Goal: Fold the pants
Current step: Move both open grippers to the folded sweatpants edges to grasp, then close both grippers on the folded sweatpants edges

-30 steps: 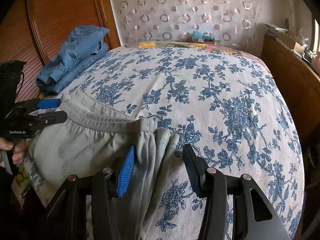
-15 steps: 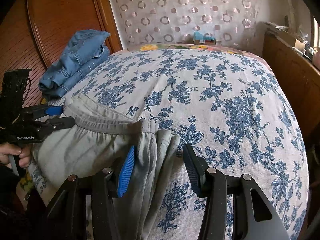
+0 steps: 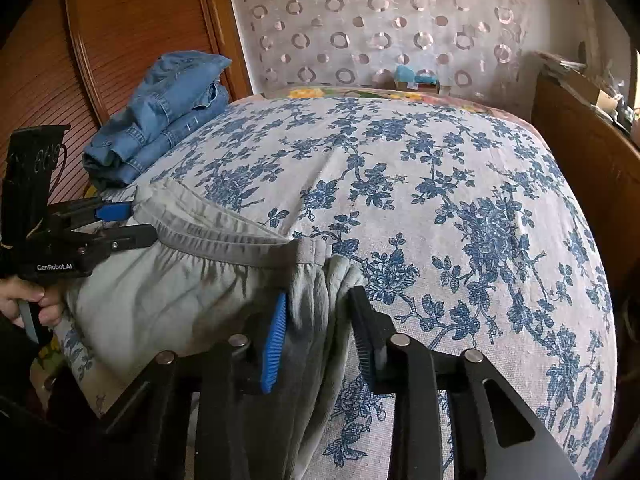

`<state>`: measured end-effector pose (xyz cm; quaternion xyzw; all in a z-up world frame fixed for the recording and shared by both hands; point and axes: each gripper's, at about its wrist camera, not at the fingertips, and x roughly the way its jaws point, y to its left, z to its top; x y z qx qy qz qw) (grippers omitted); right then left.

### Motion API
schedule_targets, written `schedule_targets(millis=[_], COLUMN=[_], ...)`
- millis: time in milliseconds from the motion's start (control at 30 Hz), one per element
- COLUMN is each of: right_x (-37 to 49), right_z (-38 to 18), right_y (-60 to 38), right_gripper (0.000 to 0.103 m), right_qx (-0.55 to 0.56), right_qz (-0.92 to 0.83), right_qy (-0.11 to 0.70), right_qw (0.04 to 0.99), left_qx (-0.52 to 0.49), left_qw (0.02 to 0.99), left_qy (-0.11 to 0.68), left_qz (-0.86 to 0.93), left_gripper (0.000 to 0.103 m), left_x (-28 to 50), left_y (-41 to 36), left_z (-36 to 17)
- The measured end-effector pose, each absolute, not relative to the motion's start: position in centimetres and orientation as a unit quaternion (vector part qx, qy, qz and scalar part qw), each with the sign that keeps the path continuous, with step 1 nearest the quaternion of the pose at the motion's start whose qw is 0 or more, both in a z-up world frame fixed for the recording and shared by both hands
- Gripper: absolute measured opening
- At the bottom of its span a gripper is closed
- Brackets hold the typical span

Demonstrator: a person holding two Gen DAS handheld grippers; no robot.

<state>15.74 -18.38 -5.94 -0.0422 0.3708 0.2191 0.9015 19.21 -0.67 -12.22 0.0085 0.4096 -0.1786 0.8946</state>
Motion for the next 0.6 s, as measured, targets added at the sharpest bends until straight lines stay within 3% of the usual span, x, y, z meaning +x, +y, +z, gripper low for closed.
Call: schedule_targets(millis=[367,400,500,600], right_x=[15.70,15.68,15.58,15.22], right_z=[-5.93,-5.94,-5.89,-5.66], right_y=[-18.32,-18.31,-18.17,-17.73], right_gripper=[0.030,0.027,0.013,0.011], right_qx=[-0.042,-0.042,-0.042,-0.055], right_qz=[0.217,0.218,0.228,0.228], right_qy=[0.371,0.370,0.372,0.367], right_qw=[0.902,0.902,0.899,0.900], left_qx=[0.008,0.008,0.005,0.021], left_qw=[0.895,0.895,0.892,0.896], left_qy=[0.410,0.410,0.409,0.401], left_qz=[-0.178,-0.178,-0.191,-0.190], left_gripper=[0.062,0.060,0.037,0.022], left_x=[19.19,19.23,19.12,18.80], left_y=[-0.65,-0.69,-0.96,-1.62], left_z=[-12.23,-12.20,-11.94,-11.63])
